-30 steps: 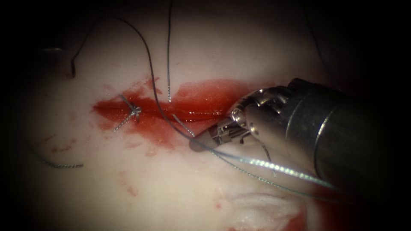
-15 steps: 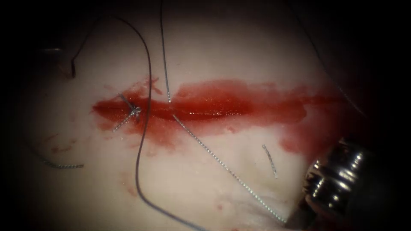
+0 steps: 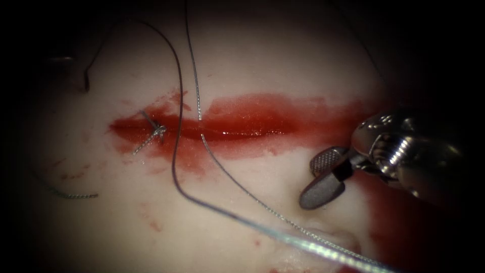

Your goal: Wound Closure

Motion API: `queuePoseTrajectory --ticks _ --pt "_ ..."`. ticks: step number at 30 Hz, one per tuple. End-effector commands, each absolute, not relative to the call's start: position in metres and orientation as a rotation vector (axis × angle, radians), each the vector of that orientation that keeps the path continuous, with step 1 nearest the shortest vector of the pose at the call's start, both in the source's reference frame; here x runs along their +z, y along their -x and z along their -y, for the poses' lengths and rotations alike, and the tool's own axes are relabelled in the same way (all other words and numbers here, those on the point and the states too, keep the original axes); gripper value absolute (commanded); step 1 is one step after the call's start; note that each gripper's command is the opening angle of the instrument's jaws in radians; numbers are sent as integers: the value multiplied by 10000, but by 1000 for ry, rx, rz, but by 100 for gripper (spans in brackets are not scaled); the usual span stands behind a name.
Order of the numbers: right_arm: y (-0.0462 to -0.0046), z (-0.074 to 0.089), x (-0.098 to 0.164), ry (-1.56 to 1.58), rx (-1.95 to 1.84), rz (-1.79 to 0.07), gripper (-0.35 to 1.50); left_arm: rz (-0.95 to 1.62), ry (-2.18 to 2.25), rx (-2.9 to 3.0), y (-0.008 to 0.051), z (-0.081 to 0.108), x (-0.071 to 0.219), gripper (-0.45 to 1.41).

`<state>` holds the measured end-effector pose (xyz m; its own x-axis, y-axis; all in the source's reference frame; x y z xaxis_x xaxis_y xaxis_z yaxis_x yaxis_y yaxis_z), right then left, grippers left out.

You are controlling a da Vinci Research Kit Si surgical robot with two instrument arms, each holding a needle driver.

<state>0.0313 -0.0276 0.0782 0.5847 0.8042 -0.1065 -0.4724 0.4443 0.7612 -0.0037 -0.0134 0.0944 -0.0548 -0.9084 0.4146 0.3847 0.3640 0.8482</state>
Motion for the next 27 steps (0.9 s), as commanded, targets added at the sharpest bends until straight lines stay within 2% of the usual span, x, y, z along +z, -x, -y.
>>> queuePoseTrajectory --ticks 1,4,8,9,19,24,25,26,27 --pt "-336 251 790 -724 886 -504 88 1197 -568 -1149 42 123 941 -45" --pt "-353 252 812 -649 991 -511 86 1197 -568 -1149 43 123 941 -45" --pt "-371 273 842 -531 1066 -531 103 1198 -565 -1149 44 124 942 -45" --pt "-374 279 847 -509 1080 -535 113 1198 -565 -1149 45 124 942 -45" --pt "-404 298 849 -528 1103 -477 98 1198 -570 -1151 46 124 943 -45" --pt "-409 297 847 -532 1111 -484 105 1198 -570 -1151 46 124 943 -45" --pt "-408 296 843 -536 1114 -483 96 1198 -570 -1151 46 124 943 -45" --pt "-408 294 839 -542 1118 -484 74 1198 -570 -1151 46 124 943 -45" --pt "-409 294 839 -542 1119 -484 69 1198 -570 -1150 46 124 943 -45"
